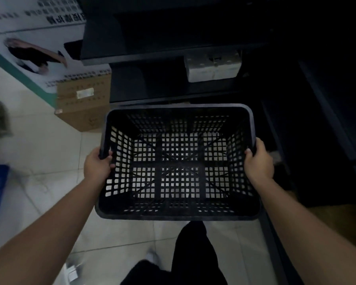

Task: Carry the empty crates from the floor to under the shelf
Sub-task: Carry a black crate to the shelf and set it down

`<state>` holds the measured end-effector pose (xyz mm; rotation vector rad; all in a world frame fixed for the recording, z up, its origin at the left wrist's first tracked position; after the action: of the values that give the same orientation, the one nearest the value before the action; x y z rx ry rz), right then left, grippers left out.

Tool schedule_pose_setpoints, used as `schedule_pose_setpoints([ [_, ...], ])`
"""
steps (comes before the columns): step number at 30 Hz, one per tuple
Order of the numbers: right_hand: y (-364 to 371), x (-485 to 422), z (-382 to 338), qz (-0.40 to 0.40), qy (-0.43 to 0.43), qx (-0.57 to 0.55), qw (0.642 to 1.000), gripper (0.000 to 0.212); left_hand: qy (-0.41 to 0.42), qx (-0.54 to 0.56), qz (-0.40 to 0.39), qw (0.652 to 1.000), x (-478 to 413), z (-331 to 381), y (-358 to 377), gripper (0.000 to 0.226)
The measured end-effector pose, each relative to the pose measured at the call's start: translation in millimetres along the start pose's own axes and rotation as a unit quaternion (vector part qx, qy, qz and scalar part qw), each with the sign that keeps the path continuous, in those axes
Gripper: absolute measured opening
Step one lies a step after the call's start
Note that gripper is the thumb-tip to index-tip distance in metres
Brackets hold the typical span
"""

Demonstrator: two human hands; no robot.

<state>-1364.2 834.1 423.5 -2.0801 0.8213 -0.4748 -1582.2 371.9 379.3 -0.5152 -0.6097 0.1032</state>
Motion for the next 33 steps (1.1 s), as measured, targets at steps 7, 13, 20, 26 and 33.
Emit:
schedule_pose_setpoints([
  [7,126,-144,49,-0.072,0.007,-0.025,0.997,0.045,-0.061,0.006,0.022,0.998,-108,-27,109,0.021],
  [13,269,-209,115,-0.109,0.020,-0.069,0.991,0.044,-0.071,-0.038,0.035,0.996,-232,-85,197,0.015],
  [20,421,-243,201,-0.118,0.067,-0.101,0.986,0.042,-0.061,-0.103,0.035,0.992,-346,-160,275,0.018],
  [26,496,-267,240,-0.134,0.050,-0.109,0.984,0.044,-0.071,-0.156,0.038,0.985,-395,-206,314,0.023],
  [33,539,-279,251,-0.154,0.033,-0.088,0.984,0.045,-0.097,-0.126,0.035,0.987,-418,-247,324,0.029],
])
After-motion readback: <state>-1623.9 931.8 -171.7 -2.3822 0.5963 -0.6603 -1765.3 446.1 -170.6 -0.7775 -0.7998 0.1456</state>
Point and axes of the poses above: each hand's wrist, its own x-axis away from the middle knuckle, its own y-axis out of the palm, z = x × y, the point moved 6 cm from there along -x, towards the middle knuckle, and after that the axes turned 12 degrees about -y, right-handed, at the moved point
